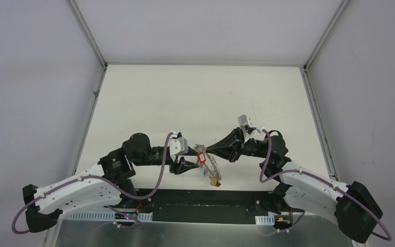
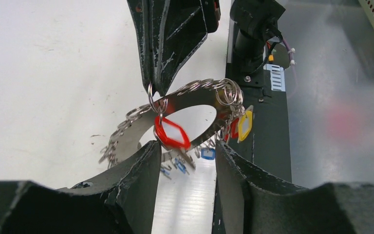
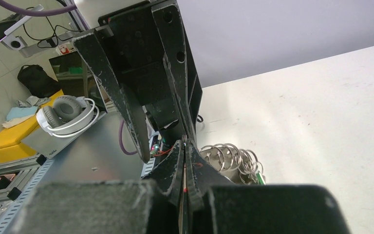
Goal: Put the keys on the keyring
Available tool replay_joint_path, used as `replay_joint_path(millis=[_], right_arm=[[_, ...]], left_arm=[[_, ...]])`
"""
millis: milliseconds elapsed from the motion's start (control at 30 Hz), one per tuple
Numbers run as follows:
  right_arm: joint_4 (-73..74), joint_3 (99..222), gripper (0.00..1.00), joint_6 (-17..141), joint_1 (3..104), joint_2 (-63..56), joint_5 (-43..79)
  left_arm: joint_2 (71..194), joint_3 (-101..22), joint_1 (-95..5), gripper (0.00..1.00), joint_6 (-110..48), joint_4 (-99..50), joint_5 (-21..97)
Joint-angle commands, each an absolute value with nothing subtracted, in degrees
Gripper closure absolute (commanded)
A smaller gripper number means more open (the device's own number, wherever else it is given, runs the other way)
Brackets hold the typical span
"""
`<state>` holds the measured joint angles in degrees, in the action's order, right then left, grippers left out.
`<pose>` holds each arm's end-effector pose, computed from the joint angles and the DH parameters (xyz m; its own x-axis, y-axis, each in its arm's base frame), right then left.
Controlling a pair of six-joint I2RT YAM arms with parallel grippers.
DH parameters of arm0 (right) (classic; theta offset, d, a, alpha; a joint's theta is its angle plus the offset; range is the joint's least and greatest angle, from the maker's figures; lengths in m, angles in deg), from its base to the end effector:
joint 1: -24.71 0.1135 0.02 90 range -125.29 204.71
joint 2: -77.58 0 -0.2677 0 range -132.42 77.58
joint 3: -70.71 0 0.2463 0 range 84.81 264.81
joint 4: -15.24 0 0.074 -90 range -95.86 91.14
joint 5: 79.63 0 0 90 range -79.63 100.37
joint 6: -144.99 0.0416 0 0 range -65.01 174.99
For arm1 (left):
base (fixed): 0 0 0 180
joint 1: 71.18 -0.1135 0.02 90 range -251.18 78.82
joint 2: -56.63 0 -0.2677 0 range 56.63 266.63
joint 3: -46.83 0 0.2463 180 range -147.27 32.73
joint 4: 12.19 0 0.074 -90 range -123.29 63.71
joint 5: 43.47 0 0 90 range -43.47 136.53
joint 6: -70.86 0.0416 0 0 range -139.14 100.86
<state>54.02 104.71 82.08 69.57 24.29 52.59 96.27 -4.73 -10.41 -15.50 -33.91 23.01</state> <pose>0.1158 0.1547 0.2817 -0.2318 0.2451 -0.9414 -0.9725 -0.0376 0.2297 0.0663 -0.1524 0.3161 -0.0200 0.1549 -0.9877 0.9955 0.0949 -0.0052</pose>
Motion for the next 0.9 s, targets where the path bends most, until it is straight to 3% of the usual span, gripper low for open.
replay_joint_path(millis=[0,867], right_arm=[[58.8,105.26,1.0,81.4,69.53,26.0,50.66],[58.71,105.55,1.0,81.56,69.53,25.99,50.67]], left_arm=[[94.1,-6.81,-10.06,0.54,-14.1,-37.17,26.7],[102.94,-14.9,-10.1,0.57,-13.65,-34.16,23.06]])
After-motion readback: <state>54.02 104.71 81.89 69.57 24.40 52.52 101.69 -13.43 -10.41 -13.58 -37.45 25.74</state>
